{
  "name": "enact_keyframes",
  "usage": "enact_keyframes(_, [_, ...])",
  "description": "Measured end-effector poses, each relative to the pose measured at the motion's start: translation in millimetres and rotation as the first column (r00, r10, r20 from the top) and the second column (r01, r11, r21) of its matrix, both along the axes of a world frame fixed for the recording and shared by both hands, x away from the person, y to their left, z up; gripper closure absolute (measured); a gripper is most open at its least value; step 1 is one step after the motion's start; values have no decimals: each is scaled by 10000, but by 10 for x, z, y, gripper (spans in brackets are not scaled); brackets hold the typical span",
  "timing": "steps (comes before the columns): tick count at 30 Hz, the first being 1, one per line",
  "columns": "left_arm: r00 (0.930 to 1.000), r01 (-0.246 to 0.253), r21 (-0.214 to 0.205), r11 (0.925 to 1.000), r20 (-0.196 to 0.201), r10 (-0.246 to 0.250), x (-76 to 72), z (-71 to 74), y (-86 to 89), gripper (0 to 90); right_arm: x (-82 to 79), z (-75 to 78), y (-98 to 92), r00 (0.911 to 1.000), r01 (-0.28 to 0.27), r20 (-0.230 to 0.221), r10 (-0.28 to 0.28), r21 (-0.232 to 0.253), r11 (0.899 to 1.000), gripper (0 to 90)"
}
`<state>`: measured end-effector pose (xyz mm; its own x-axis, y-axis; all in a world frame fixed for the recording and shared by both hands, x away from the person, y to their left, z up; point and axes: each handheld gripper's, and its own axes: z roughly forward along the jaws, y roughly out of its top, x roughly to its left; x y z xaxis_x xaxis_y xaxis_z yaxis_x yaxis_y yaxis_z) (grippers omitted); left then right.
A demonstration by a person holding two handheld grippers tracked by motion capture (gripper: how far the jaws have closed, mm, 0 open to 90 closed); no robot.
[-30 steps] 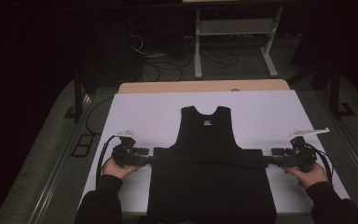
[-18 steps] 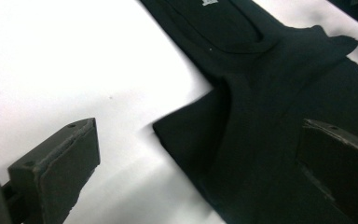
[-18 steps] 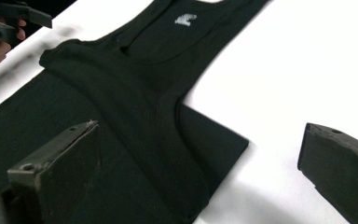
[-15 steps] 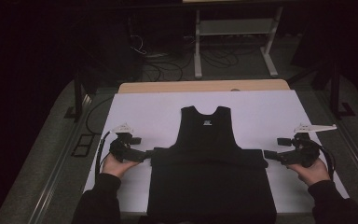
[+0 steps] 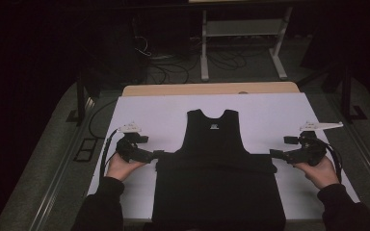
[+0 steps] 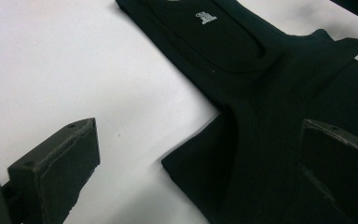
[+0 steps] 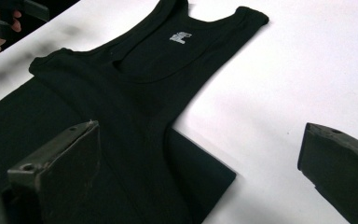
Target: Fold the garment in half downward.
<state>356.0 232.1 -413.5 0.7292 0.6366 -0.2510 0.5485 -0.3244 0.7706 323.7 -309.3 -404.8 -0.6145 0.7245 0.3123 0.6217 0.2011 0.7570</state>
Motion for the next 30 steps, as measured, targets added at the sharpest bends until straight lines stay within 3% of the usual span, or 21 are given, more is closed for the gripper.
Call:
enact_keyframes(20, [9992,-95,-107,9999,385,99,27,83,-36,0,202,127,190,9988,-261,417,269,-207,9994,0])
enact_keyframes(22, [9983,-72,-69,10000,584,76,64,134,-57,0,251,146,216,9986,-282,427,297,-351,9990,0])
enact_keyframes(30, [9979,-49,-95,9999,650,55,221,211,-136,0,431,175,282,9988,-281,381,296,-390,9988,0])
